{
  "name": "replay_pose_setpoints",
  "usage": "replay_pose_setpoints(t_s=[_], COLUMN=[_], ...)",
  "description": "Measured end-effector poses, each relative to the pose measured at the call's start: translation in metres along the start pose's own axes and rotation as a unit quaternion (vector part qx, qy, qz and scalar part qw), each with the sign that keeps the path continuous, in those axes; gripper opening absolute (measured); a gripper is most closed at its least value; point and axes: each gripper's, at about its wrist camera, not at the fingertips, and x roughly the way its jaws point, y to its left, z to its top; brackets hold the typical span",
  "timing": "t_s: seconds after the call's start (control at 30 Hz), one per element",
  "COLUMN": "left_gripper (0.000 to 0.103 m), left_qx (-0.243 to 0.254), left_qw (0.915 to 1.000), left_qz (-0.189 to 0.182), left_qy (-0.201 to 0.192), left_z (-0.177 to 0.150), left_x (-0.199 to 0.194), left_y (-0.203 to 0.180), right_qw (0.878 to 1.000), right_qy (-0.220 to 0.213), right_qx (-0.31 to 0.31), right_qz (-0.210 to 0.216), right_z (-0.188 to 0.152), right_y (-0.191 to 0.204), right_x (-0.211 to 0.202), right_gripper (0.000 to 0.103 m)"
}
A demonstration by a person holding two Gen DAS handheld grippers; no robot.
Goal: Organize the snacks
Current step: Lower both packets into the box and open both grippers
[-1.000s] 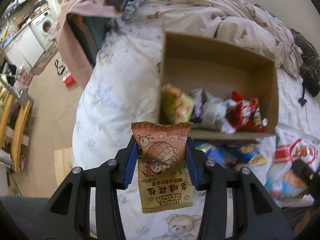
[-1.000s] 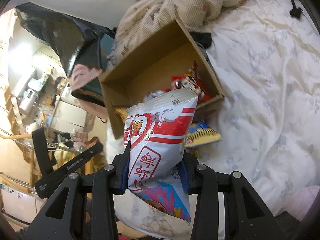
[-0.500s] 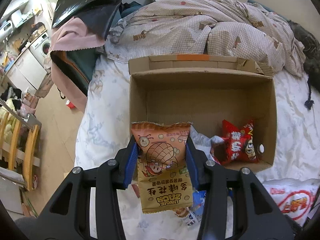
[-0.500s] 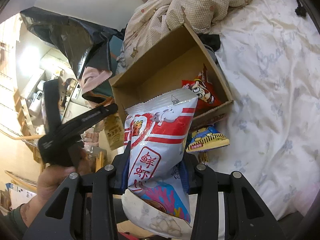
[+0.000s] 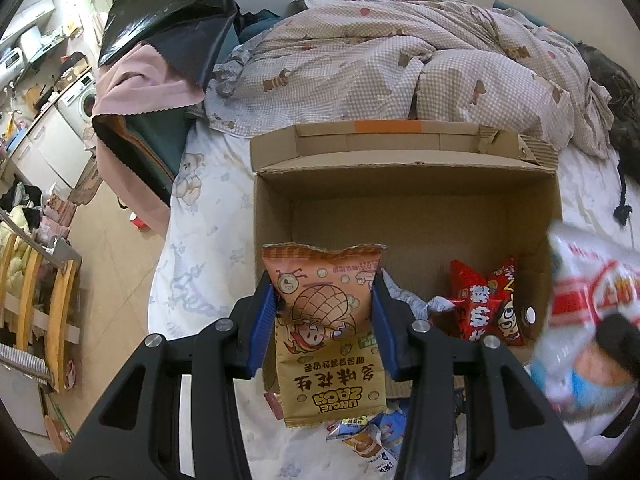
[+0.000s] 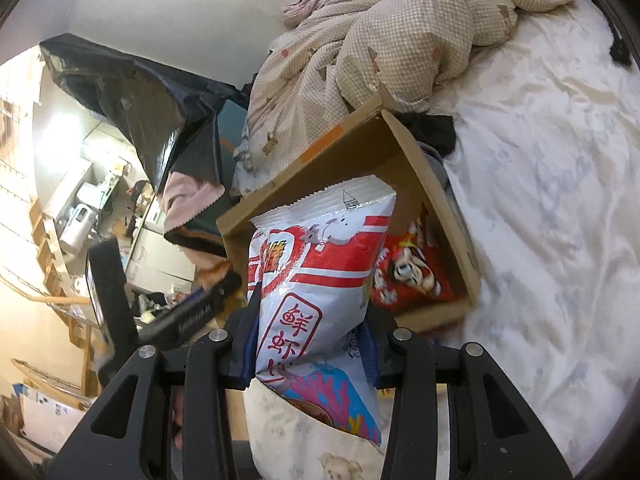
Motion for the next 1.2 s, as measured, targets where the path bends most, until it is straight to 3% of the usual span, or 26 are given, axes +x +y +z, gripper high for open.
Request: replay_pose_setpoints(t_s=[0.4,0.6,0.77,1.0,1.2], left_gripper=[0.041,0.041,0.041,0.041,0.042], left_qx=[0.000,0.007,0.018,0.005,0.001], left_qw=[1.0000,0.9997,0.9996,0.9997,0.9998], left_qz=[-0.006,-0.015,-0.004,0.007,0.003], left_qy=[0.006,0.016,0.021,0.023,0.020], left_z=[0.016,0.017,0.021,0.032,0.037], left_x=[0.017,0.029,0.043,0.054,0.057], left_y=[0.006,-0.002,-0.006,-0.003,-0.004], right_qw=[1.000,0.999,0.995,0.993,0.998], right_qy=[-0.004,0.024,0.056,0.058,0.061], right_qx=[-0.003,-0.020,-0.040,-0.037,0.007], right_qz=[-0.007,-0.010,-0.071,-0.091,-0.034], right_z=[0.037,0.040,0.040,0.050,0.051], right_y=[-0.006,0.002,0.004,-0.006,-0.012], right_x=[0.027,0.054,0.083,0.097,0.095], right_gripper=[0.042,0.042,0.042,0.044,0.048])
